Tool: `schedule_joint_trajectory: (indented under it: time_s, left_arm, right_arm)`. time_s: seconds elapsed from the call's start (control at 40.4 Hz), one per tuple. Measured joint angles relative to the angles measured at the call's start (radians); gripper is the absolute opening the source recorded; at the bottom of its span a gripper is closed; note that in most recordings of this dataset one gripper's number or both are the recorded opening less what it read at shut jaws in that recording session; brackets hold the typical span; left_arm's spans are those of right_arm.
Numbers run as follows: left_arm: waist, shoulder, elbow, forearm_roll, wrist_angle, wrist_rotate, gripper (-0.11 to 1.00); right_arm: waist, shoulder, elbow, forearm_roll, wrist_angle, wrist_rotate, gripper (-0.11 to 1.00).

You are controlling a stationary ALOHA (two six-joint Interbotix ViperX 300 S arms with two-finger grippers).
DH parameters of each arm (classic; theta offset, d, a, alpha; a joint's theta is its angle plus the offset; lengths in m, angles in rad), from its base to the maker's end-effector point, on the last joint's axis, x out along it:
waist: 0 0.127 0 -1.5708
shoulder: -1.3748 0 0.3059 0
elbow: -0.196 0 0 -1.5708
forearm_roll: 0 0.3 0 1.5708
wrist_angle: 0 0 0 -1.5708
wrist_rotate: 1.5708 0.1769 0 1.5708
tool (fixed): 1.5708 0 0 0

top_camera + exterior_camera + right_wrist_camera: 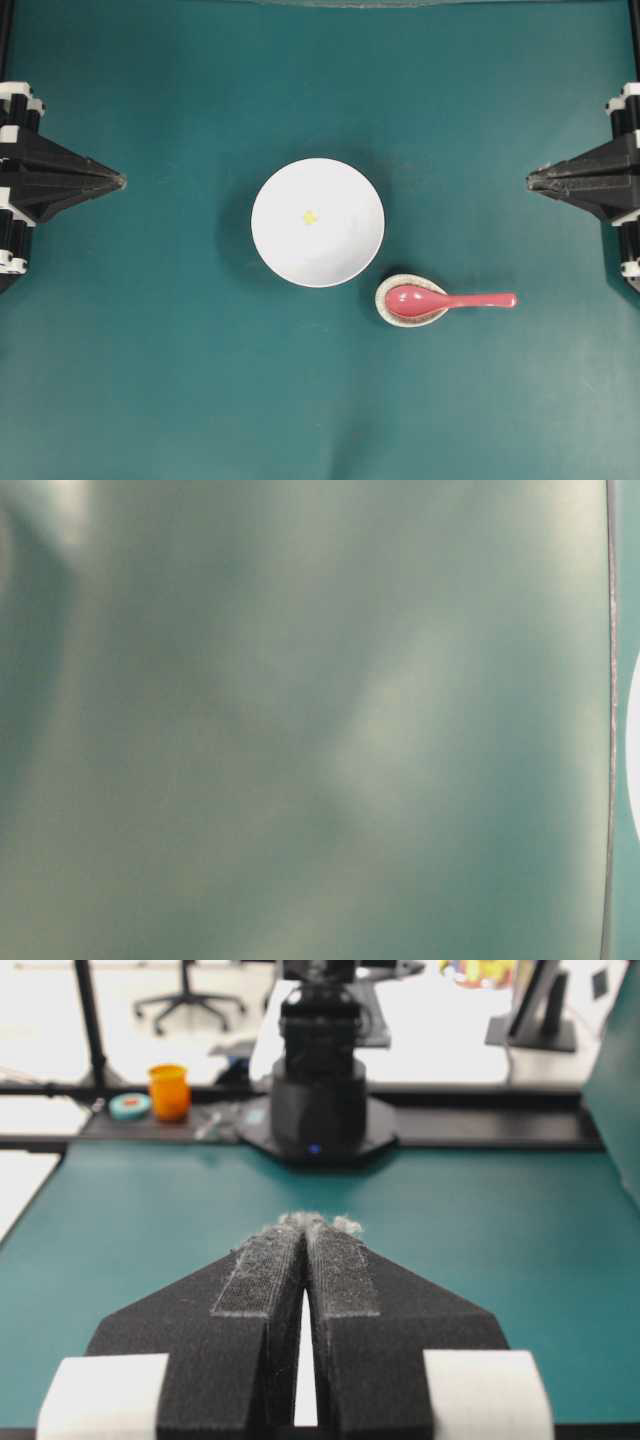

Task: Scoop the yellow hexagonal prism block from the bowl with a spoon using the right arm.

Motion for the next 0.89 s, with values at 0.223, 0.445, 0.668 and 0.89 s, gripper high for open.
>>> schedule_joint_trajectory:
  time_s: [0.223, 0.445, 0.668, 0.89]
  left_arm:
    - [0.017, 0.0, -0.002, 0.003, 0.087, -0.008, -0.01]
    - [0.021, 0.002, -0.002, 0.003, 0.095, -0.009, -0.01]
    - [0.023, 0.0, -0.002, 0.003, 0.11, -0.009, -0.01]
    - [0.032, 0.0, -0.002, 0.005, 0.112, -0.009, -0.01]
  right_arm:
    - [0.0, 0.005, -0.005, 0.0, 0.034, -0.011, -0.01]
    - [-0.002, 0.005, -0.008, 0.0, 0.037, -0.011, -0.01]
    - [-0.003, 0.011, -0.008, 0.0, 0.038, -0.008, -0.01]
    - [-0.005, 0.029, -0.008, 0.011, 0.038, -0.006, 0.02]
